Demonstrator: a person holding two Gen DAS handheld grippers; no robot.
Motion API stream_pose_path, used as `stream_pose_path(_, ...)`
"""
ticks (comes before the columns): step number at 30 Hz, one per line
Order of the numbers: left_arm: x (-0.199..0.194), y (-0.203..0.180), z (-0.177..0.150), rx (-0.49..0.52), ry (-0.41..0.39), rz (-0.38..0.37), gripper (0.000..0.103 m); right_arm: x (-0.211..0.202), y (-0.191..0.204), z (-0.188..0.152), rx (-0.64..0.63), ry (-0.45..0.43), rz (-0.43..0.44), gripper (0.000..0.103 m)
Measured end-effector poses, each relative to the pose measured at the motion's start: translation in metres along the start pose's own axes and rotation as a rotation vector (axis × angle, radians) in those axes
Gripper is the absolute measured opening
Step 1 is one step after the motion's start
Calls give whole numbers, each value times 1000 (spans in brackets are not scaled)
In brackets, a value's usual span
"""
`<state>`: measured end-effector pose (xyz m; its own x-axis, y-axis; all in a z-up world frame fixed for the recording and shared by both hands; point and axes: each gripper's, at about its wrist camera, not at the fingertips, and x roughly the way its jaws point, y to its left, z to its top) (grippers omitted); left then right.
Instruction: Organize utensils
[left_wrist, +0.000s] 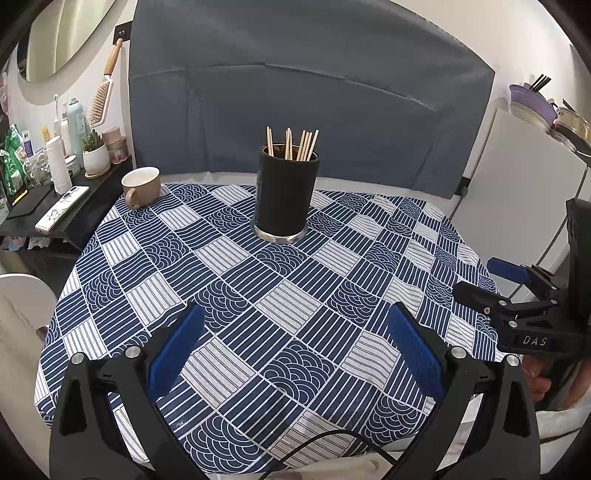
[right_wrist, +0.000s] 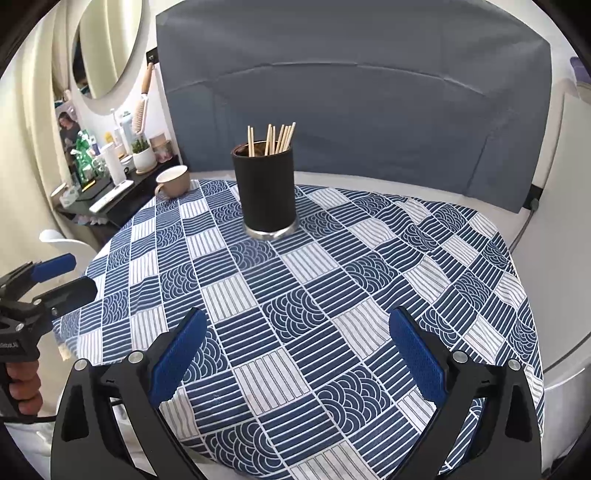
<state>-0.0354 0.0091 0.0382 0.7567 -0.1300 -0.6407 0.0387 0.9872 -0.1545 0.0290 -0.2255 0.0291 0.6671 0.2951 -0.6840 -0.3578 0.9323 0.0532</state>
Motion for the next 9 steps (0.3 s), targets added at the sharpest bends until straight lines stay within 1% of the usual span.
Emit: stream_pose_path(9, 5, 1, 3, 17, 11, -15, 97, 0, 0, 2, 9, -3, -14, 95)
